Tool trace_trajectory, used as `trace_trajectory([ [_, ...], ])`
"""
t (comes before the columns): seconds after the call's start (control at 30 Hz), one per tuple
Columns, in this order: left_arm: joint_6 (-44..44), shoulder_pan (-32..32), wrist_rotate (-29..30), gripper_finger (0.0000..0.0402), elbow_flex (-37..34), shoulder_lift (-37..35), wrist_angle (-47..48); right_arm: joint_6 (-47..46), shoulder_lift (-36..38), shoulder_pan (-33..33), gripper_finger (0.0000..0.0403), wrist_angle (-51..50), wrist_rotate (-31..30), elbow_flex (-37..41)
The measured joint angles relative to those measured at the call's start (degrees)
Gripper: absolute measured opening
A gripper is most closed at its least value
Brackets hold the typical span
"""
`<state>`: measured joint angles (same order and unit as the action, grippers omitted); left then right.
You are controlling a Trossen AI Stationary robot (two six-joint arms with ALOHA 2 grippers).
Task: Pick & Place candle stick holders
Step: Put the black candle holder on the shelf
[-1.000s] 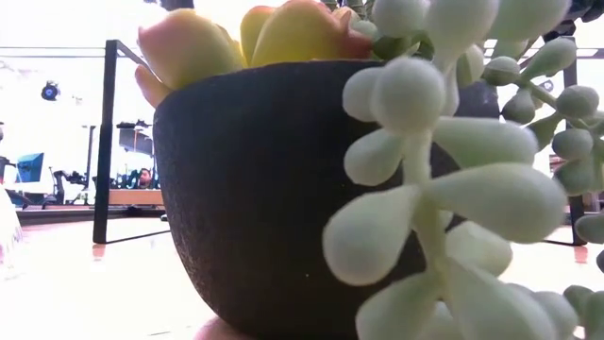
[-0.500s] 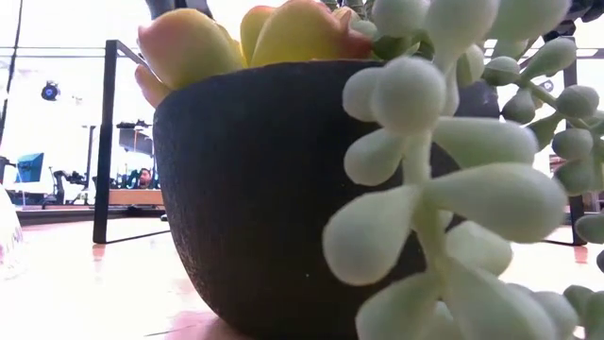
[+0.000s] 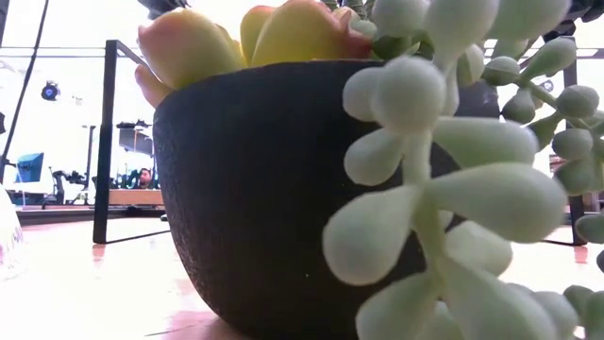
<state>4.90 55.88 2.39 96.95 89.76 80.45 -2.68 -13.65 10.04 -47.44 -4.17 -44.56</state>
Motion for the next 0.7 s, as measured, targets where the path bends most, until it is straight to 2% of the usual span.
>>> trace_trajectory([
  [0.7,-0.32,-0.23,-3.41,0.0087,-0.59,0.37,0.58,-0.01,0.00,0.00,0.0008,0.00,0.01,0.00],
])
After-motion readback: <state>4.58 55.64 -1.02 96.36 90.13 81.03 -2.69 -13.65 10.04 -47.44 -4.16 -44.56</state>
